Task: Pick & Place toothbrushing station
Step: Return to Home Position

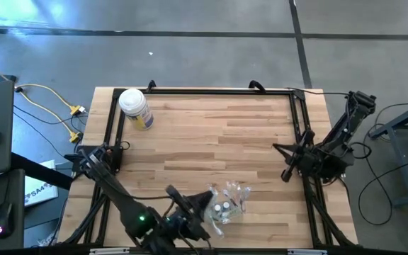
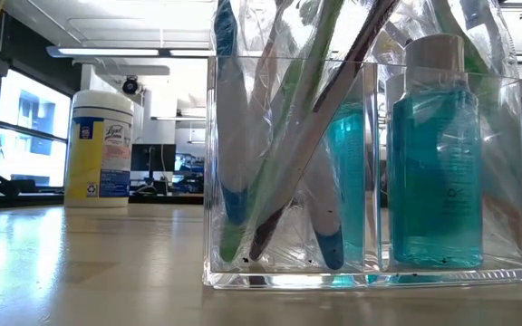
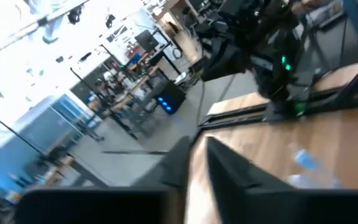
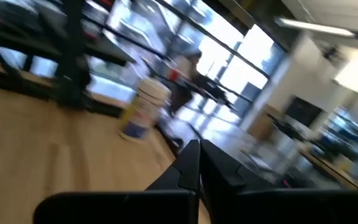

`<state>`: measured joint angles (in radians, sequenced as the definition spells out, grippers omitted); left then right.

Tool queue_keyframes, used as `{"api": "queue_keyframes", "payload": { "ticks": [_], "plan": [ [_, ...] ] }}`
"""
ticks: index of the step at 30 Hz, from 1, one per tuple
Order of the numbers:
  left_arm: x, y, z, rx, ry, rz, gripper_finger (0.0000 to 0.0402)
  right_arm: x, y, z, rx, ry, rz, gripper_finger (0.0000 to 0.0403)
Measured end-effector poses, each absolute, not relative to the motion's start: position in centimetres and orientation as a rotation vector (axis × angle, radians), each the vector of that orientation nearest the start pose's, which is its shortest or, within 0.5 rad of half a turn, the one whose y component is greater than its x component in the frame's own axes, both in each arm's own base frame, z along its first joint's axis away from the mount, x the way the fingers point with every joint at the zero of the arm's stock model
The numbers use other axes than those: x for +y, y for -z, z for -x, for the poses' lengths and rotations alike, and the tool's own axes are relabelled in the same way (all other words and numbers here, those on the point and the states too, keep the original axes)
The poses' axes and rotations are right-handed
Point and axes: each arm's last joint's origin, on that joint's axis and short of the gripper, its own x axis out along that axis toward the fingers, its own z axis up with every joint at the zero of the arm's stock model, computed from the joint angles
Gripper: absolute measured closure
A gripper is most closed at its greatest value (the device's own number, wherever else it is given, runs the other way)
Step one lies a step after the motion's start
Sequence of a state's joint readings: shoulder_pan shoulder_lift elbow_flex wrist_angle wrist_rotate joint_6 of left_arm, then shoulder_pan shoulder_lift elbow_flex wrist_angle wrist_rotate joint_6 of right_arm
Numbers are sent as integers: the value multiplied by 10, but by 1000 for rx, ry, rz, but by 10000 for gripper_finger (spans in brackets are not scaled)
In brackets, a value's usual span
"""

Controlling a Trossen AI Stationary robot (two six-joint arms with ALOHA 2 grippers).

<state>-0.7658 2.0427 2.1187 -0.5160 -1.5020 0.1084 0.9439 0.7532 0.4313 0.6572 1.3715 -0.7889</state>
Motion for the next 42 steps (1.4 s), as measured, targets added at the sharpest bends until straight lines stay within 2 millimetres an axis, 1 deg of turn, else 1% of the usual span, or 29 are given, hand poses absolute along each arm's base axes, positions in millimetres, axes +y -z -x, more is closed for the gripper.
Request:
{"api": "queue_keyframes", "payload": {
  "ticks": [1, 2, 3, 5, 7, 10, 11, 12, 13, 15, 16, 19, 21, 23, 25, 27, 30, 34, 37, 42],
  "plan": [
    [-282, -393, -335, 242, -714, -531, 368, 103, -288, -109, 56, 474, 466, 400],
    [-278, -398, -330, 250, -710, -537, 384, 103, -288, -108, 72, 497, 463, 400],
    [-272, -404, -324, 255, -701, -528, 389, 103, -288, -107, 75, 497, 466, 400],
    [-257, -415, -309, 273, -669, -481, 390, 103, -288, -106, 72, 488, 461, 400],
    [-237, -426, -293, 307, -639, -391, 398, 102, -290, -104, 69, 487, 453, 400],
    [-209, -436, -264, 377, -634, -261, 398, 99, -292, -103, 72, 489, 471, 400],
    [-203, -439, -258, 378, -641, -200, 399, 98, -293, -102, 73, 486, 488, 400],
    [-200, -442, -255, 370, -636, -180, 400, 97, -294, -101, 68, 475, 501, 400],
    [-195, -445, -249, 380, -622, -221, 400, 95, -296, -99, 60, 465, 501, 400],
    [-192, -452, -238, 376, -595, -253, 400, 89, -303, -95, 28, 443, 484, 400],
    [-186, -454, -232, 380, -604, -276, 400, 86, -306, -92, 8, 422, 489, 400],
    [-171, -461, -214, 348, -617, -259, 400, 72, -313, -82, -60, 361, 492, 400],
    [-159, -466, -199, 324, -622, -240, 401, 57, -316, -71, -118, 319, 428, 400],
    [-144, -466, -186, 314, -636, -212, 401, 43, -317, -60, -194, 230, 326, 400],
    [-135, -459, -176, 314, -636, -190, 401, 34, -312, -52, -263, 68, 250, 400],
    [-128, -446, -170, 324, -647, -197, 401, 27, -303, -44, -283, -67, 205, 400],
    [-117, -426, -158, 333, -663, -203, 401, 19, -297, -36, -290, -173, 104, 400],
    [-100, -396, -141, 354, -672, -161, 401, 24, -293, -38, -267, -252, 95, 400],
    [-87, -376, -127, 340, -686, -88, 401, 30, -289, -40, -249, -348, 136, 400],
    [-74, -345, -114, 312, -666, -1, 401, 36, -287, -43, -214, -387, 134, 400]
  ]
}}
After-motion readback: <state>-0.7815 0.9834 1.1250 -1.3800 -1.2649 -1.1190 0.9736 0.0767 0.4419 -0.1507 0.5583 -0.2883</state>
